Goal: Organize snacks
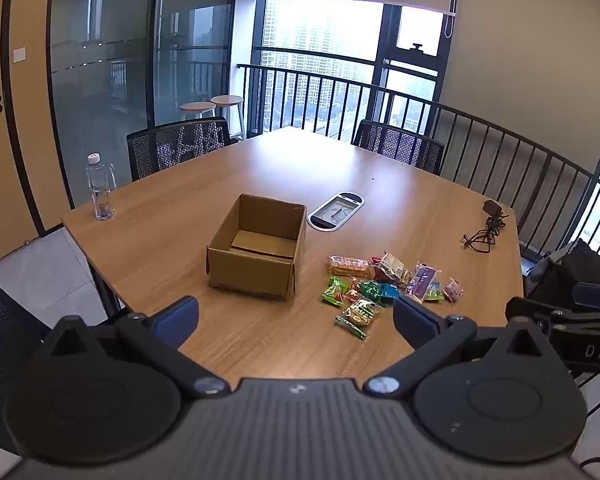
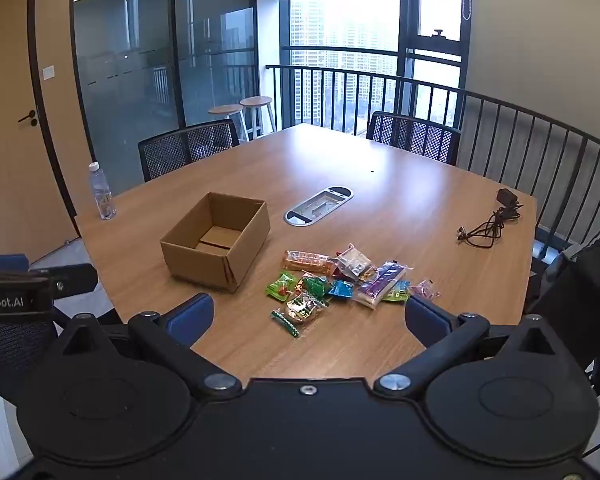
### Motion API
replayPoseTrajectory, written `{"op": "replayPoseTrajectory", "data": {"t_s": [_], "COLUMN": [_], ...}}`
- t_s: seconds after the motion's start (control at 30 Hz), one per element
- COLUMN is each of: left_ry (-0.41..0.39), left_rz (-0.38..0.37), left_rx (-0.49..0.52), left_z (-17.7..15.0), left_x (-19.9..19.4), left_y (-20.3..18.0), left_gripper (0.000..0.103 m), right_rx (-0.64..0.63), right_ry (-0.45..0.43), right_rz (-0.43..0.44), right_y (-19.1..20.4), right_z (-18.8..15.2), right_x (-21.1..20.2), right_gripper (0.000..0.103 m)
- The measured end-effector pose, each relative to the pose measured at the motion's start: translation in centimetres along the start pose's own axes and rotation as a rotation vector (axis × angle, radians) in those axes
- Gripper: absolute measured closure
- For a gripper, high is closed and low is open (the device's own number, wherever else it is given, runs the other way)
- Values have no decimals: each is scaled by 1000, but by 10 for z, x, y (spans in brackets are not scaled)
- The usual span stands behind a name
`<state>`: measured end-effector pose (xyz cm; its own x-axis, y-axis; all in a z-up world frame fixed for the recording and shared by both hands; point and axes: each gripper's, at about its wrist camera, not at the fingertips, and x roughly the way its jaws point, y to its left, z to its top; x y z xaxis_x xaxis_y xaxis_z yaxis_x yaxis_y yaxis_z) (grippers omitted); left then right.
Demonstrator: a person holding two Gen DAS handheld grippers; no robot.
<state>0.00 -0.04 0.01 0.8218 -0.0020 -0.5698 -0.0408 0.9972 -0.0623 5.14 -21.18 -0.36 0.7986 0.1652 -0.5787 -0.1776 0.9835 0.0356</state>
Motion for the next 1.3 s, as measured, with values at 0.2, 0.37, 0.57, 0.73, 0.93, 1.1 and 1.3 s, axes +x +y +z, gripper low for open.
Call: {"op": "replayPoseTrajectory", "data": {"t_s": [0.2,0.37,0.57,0.73,0.93,1.1,1.3], "left_ry": [-16,-14,-5,11,14,16,14], "left_rz": [-30,-24,-35,-44,-46,-26,-22], "left_rx": [0,10,10,7,-15,-22,-15], "left_z": [-4,-12,-16,-19,-22,-24,-23], "left_x": [-7,-17,-24,-25,-26,-26,-26], "left_y": [-1,-14,-20,-20,-17,-16,-19], "left_gripper": [0,0,0,0,0,0,0], "right_rx": [29,19,23,20,16,20,15], "right_ry": [-36,-26,-23,-18,-19,-19,-20], "right_rz": [7,-8,-17,-6,4,2,-1], "right_y": [-3,-13,-15,-16,-15,-18,-17], "right_z": [-10,-15,-18,-23,-23,-25,-26], "right_x": [-11,-21,-24,-26,-27,-28,-26], "right_gripper": [0,0,0,0,0,0,0]}}
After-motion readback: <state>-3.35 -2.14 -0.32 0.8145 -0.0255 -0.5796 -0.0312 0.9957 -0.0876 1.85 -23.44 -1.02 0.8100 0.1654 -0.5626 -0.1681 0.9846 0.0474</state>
